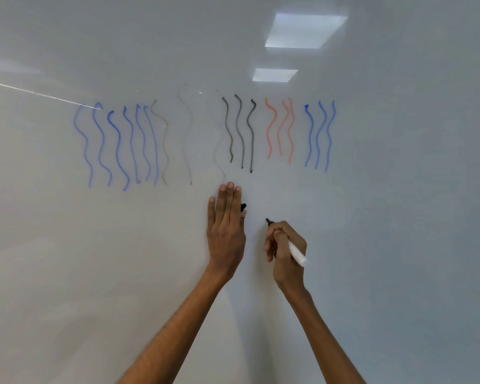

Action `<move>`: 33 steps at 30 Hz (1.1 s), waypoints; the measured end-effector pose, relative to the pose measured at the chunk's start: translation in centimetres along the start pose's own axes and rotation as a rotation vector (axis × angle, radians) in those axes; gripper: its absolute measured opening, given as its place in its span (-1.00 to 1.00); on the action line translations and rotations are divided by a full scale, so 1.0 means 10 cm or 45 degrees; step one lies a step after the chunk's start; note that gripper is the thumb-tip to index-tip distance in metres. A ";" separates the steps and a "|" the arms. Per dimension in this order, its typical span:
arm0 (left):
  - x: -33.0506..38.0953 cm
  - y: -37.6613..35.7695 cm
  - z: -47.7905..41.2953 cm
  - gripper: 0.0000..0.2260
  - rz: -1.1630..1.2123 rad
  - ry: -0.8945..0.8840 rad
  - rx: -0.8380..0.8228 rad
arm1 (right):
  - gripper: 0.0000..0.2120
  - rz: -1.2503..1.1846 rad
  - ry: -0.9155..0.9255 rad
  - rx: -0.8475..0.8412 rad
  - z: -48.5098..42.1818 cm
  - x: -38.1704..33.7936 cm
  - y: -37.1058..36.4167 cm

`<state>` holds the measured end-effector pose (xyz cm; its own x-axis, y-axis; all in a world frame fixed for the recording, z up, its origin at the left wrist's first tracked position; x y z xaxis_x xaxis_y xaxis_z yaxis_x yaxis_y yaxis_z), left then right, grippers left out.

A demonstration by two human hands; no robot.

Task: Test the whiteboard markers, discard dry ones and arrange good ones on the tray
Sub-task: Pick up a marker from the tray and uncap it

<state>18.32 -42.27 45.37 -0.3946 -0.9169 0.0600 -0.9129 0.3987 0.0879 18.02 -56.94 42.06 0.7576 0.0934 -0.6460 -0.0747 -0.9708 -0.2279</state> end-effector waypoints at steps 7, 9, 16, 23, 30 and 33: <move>0.02 0.00 0.01 -0.61 0.001 0.020 -0.015 | -0.88 0.074 0.168 0.081 -0.44 -0.53 0.05; 0.02 0.00 0.00 -0.60 0.004 0.021 -0.015 | -0.87 0.115 0.173 0.055 -0.51 -0.57 0.03; 0.02 0.00 0.01 -0.60 0.008 0.026 -0.031 | -0.93 0.071 0.089 0.153 -0.36 -0.33 0.19; 0.01 -0.01 0.01 -0.59 0.009 0.027 -0.035 | -0.94 0.141 -0.018 0.190 0.09 0.02 0.32; 0.02 -0.02 0.02 -0.59 0.027 0.027 -0.045 | -0.91 0.184 0.099 0.238 0.00 -0.24 0.37; 0.02 -0.02 0.03 -0.58 0.032 0.031 -0.035 | -0.88 0.175 0.220 0.212 -0.28 -0.53 0.32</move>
<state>18.40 -42.52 45.07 -0.4142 -0.9061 0.0865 -0.8994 0.4220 0.1136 15.56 -61.19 46.78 0.8312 -0.0900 -0.5486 -0.2795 -0.9207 -0.2725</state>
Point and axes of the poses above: each hand's wrist, its own z-axis away from the middle knuckle, its own y-axis out of the back of the hand, x = y × z, the point moved 10 cm from there along -z, towards the middle knuckle, and after that the axes turned 1 degree about -z, right-handed, at the moved point
